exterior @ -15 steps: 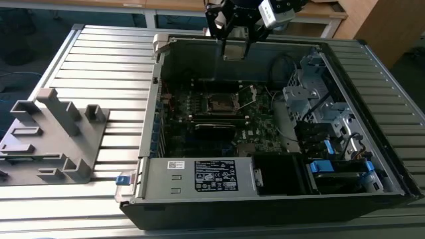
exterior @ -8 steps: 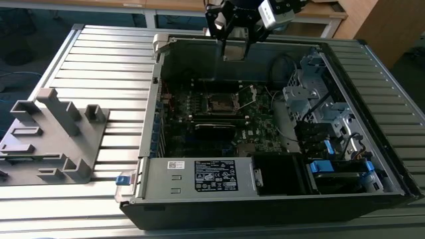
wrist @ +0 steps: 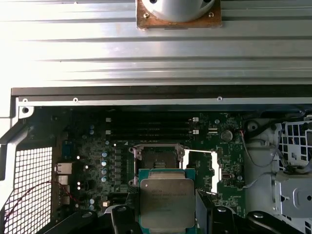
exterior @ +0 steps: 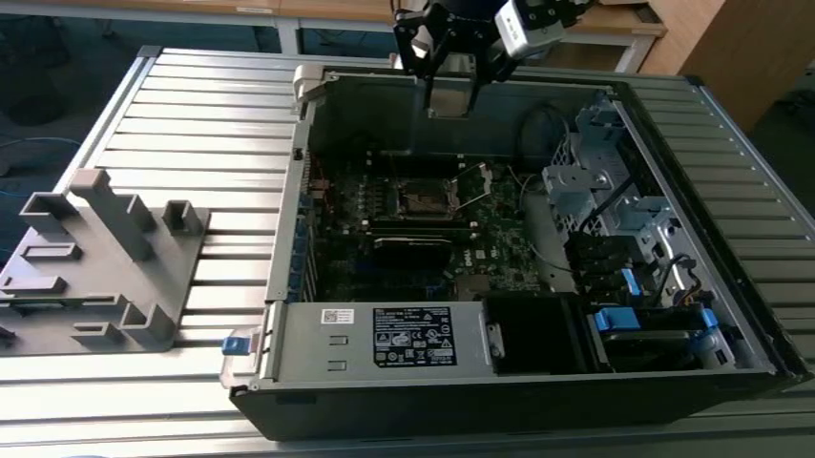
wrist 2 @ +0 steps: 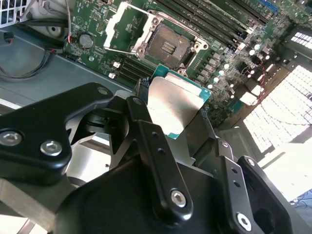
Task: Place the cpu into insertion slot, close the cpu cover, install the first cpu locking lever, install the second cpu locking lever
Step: 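Place the cpu into insertion slot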
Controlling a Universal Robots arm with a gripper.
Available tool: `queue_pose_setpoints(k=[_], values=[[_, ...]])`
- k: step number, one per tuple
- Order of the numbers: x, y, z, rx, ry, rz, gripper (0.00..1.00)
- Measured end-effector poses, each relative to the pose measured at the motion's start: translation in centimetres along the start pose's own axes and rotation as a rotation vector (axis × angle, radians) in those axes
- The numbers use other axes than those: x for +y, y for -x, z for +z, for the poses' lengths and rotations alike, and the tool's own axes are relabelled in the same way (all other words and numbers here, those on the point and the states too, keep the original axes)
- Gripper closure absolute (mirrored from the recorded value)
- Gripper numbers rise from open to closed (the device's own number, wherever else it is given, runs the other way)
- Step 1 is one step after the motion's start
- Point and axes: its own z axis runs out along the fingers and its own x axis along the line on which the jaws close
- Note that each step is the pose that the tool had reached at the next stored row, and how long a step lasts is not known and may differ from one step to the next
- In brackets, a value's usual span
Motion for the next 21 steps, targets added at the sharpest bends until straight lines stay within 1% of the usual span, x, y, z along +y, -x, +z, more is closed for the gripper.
queue_pose_setpoints(k=[2, 9, 21], values=[[-0.01, 0.00, 0.11, 0.0002, -0.0004, 0.000, 0.46], [-0.01, 0.00, 0.16, 0.0002, -0.0003, 0.000, 0.46], [-0.04, 0.01, 0.42, 0.0001, -0.0001, 0.000, 0.46]])
